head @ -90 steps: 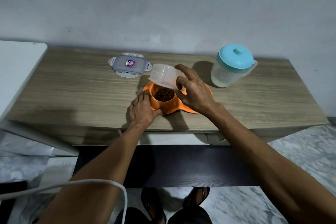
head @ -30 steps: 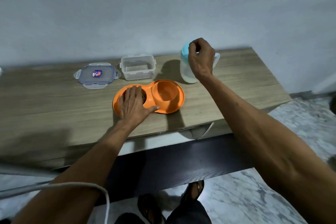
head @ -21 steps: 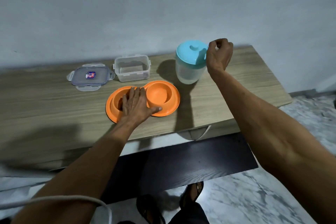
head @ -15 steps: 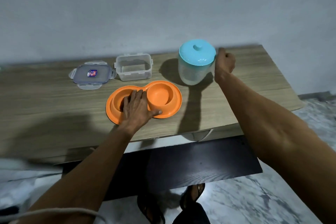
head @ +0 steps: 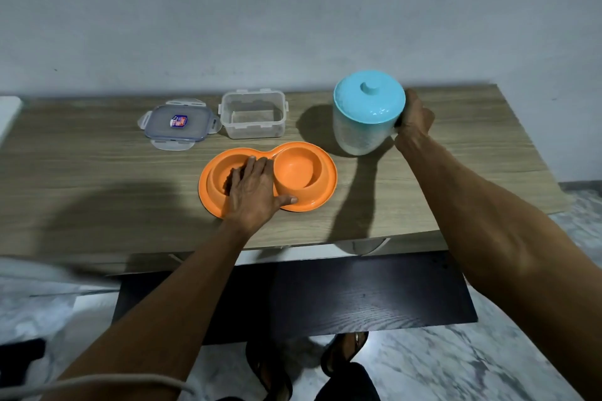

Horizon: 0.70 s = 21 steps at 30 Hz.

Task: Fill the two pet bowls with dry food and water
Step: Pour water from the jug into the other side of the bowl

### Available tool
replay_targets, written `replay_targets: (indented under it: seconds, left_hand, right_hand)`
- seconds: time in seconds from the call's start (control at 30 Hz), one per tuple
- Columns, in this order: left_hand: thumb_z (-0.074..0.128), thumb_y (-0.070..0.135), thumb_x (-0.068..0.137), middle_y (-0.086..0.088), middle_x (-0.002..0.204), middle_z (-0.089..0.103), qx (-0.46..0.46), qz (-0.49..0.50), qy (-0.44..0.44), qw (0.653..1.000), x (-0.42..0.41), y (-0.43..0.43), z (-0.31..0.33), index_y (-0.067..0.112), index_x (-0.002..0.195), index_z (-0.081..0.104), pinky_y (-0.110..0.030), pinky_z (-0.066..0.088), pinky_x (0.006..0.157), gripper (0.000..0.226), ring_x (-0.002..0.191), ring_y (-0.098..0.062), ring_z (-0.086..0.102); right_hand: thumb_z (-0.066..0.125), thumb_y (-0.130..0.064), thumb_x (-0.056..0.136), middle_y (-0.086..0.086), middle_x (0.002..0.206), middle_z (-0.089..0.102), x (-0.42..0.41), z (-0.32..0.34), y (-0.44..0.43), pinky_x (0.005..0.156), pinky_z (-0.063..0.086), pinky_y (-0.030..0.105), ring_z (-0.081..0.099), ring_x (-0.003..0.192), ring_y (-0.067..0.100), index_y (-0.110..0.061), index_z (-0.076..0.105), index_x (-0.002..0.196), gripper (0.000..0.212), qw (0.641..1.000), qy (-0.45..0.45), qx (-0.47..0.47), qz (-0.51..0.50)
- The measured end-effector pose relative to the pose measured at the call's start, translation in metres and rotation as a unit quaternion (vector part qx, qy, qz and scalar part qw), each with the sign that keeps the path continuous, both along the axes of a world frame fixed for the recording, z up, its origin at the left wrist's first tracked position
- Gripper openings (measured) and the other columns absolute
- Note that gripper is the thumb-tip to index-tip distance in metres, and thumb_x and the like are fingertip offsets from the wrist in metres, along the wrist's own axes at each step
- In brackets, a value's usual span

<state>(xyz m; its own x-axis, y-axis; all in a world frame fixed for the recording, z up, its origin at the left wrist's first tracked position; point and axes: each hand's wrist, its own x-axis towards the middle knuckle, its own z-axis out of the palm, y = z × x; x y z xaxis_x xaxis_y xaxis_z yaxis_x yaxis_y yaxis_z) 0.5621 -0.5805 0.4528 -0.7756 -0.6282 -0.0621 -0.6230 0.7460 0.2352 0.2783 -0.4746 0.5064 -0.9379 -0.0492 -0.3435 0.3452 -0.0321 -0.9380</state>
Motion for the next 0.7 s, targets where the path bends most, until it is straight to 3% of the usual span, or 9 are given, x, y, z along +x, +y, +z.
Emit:
replay_targets:
  seconds: [0.23, 0.53, 0.7]
  left_hand:
    - [0.066, 0.062, 0.077, -0.007, 0.154, 0.034, 0.034, 0.008, -0.009, 0.999, -0.002, 0.0, 0.003, 0.011, 0.148, 0.03, -0.053, 0.016, 0.117, 0.094, 0.149, -0.03, 0.017]
    - [0.071, 0.057, 0.075, -0.009, 0.154, 0.034, 0.037, -0.007, -0.016, 0.999, 0.001, -0.001, 0.004, 0.009, 0.149, 0.029, -0.053, 0.016, 0.118, 0.097, 0.148, -0.031, 0.017]
    - [0.074, 0.051, 0.075, -0.01, 0.152, 0.037, 0.008, -0.031, -0.015, 0.999, 0.004, -0.002, 0.001, 0.008, 0.148, 0.03, -0.055, 0.019, 0.117, 0.095, 0.146, -0.032, 0.022]
  right_hand:
    - [0.068, -0.021, 0.069, -0.006, 0.047, 0.042, 0.019, 0.022, -0.001, 0.057, 0.035, 0.031, 0.036, 0.053, 0.015, -0.016, 0.046, 0.047, 0.032, 0.995, 0.062, 0.079, 0.023]
    - [0.068, -0.025, 0.068, -0.003, 0.048, 0.038, 0.042, 0.037, -0.001, 0.056, 0.035, 0.028, 0.035, 0.053, 0.015, -0.015, 0.043, 0.044, 0.035, 0.974, 0.15, 0.16, 0.047]
    - [0.064, -0.03, 0.067, 0.006, 0.053, 0.033, 0.052, 0.047, -0.003, 0.055, 0.033, 0.027, 0.029, 0.059, 0.019, -0.015, 0.037, 0.045, 0.038, 0.942, 0.219, 0.236, 0.089]
